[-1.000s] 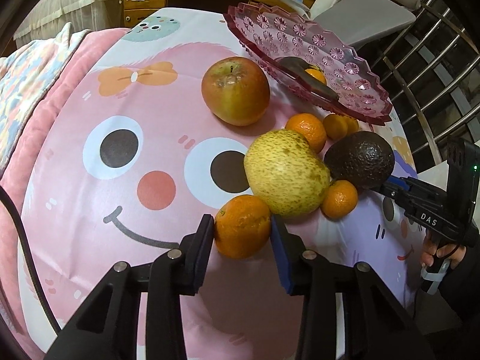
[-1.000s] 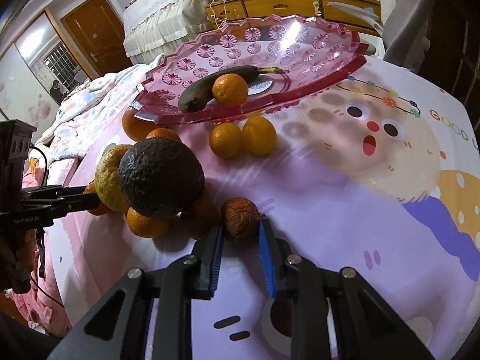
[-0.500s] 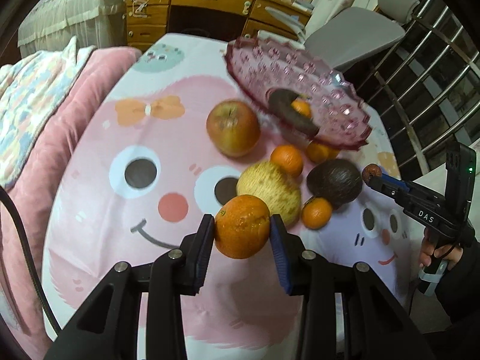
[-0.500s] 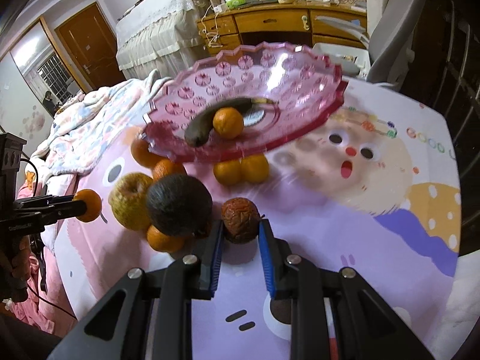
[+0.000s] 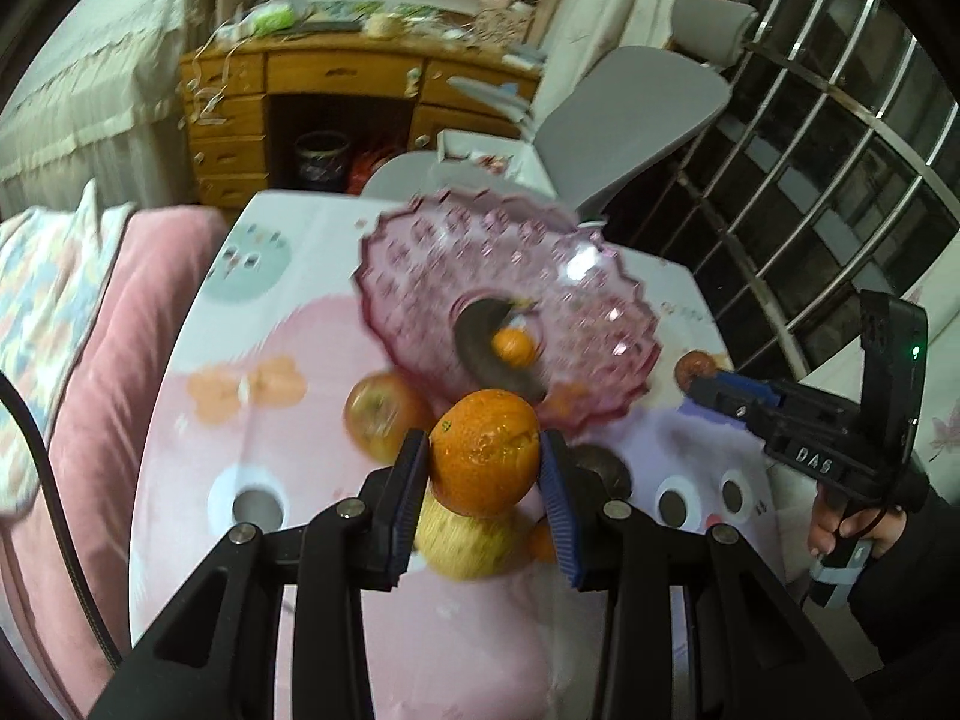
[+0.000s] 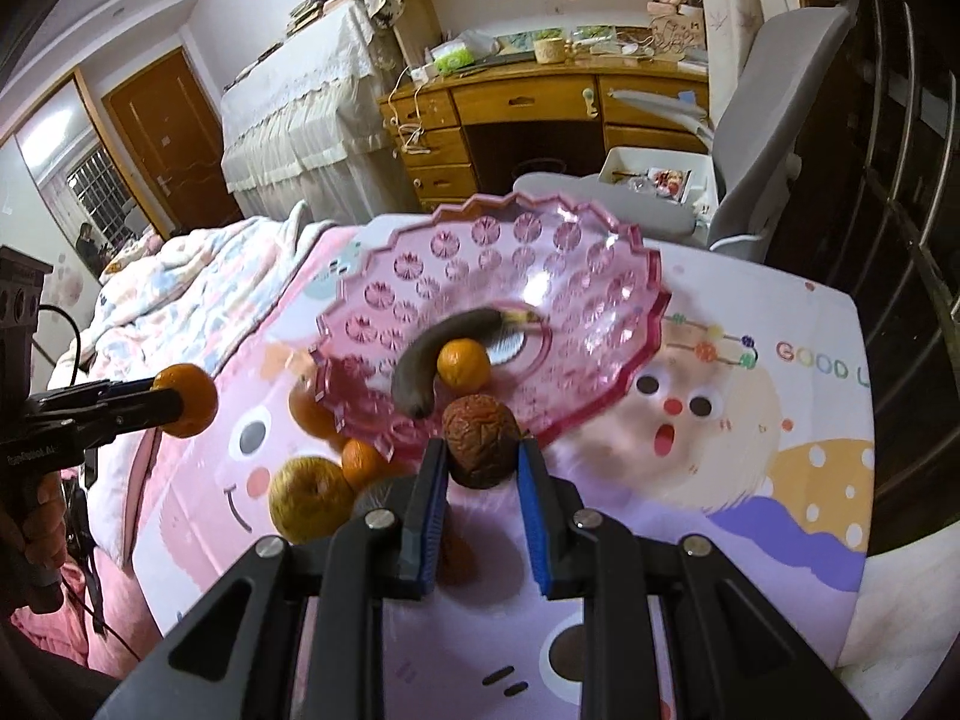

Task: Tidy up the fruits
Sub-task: 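Carry the tangerine with the left tool while the right tool carries the brown fruit into the bowl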

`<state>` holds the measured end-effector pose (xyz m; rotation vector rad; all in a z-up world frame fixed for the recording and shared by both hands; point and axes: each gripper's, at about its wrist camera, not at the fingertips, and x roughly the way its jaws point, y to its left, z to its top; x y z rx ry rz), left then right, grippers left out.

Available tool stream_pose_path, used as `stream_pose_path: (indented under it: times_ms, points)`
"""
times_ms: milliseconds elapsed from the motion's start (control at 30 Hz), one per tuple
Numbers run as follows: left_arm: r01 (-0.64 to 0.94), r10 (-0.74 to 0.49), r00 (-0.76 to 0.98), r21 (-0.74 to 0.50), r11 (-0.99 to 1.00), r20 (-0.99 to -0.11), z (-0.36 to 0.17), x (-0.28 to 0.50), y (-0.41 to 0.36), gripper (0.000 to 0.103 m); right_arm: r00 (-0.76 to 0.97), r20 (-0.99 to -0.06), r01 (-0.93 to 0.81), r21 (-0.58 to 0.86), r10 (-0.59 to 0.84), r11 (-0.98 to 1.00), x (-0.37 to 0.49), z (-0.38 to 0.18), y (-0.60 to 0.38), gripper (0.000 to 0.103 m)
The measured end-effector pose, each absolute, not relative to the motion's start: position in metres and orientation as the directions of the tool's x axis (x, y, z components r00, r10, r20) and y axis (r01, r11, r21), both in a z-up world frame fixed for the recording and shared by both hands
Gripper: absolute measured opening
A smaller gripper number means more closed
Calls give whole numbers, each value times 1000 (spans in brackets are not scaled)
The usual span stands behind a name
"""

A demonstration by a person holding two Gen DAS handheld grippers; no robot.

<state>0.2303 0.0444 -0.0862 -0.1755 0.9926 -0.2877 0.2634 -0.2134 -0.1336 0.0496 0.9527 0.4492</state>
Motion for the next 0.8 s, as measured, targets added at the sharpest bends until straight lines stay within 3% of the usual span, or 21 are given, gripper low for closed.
stream_pose_path:
  times_ms: [300,800]
  points:
    - [263,-399,504,-304,916,-766,-76,283,13,36,515,-760,-306,271,398,913,279,-134,-209,24]
    - [336,-454,367,-339,879,-812,-126,335,-39,37,463,-797,-231,313,387,921,294,-165,-203,24]
